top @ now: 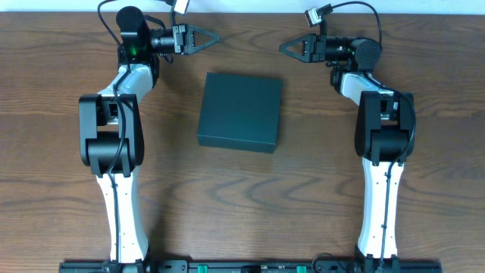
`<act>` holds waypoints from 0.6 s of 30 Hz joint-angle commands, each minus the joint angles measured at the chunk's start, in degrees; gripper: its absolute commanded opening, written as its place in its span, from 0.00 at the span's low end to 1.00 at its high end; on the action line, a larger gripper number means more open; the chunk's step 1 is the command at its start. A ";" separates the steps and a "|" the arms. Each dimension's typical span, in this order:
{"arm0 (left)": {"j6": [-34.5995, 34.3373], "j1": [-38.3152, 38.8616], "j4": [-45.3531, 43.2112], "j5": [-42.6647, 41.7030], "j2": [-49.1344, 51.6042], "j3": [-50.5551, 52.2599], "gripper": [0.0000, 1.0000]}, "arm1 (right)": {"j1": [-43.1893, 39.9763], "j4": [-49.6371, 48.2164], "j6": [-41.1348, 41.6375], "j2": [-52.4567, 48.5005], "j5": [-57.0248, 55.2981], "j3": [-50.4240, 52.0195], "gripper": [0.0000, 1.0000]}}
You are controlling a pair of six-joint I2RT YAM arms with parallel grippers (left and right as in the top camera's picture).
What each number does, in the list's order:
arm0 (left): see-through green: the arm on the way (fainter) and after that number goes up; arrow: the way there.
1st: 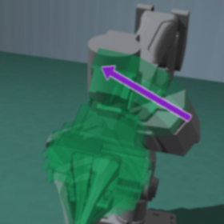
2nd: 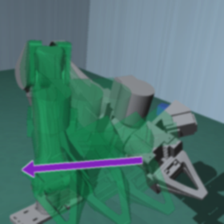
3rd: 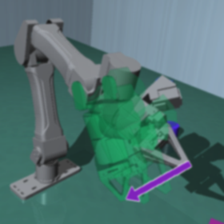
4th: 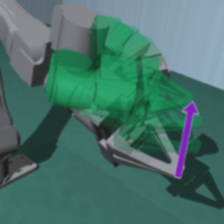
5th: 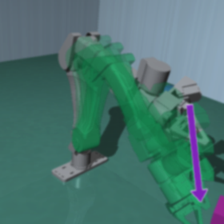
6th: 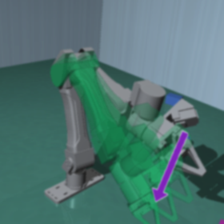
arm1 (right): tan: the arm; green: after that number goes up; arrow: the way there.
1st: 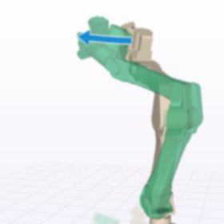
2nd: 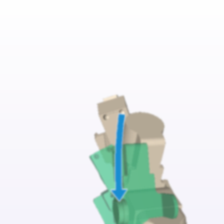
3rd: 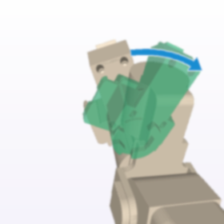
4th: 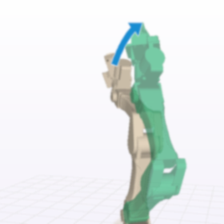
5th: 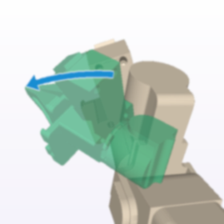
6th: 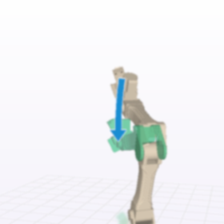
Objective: Pack container
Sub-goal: 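Swing the lid down toward the viewer with both grippers, closing the box, then release the lid and raise both grippers away from the box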
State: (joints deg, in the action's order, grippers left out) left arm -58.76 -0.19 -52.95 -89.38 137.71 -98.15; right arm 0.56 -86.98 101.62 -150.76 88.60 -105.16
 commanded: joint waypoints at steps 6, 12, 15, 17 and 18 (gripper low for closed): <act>-0.46 -1.38 1.31 9.42 1.16 -0.26 0.06 | 2.43 -0.90 7.04 -0.63 -0.24 -0.83 0.02; -10.34 -1.55 5.75 24.30 1.16 -1.07 0.06 | 2.67 7.26 9.09 -0.63 -4.42 -7.30 0.02; -8.68 -1.49 13.49 30.82 1.16 -3.98 0.06 | 1.22 20.35 3.61 -0.63 -8.15 -12.46 0.01; -0.42 -1.40 27.63 35.74 1.16 -7.96 0.06 | 0.07 38.80 -11.32 -0.63 -8.50 -16.20 0.02; 5.09 -1.25 36.48 38.75 1.16 -10.36 0.06 | -0.48 50.05 -20.11 -0.63 -9.51 -17.88 0.02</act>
State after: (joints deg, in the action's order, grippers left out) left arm -62.98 -1.39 -23.75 -59.79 138.28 -103.55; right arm 1.93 -47.79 99.13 -151.02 82.41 -119.81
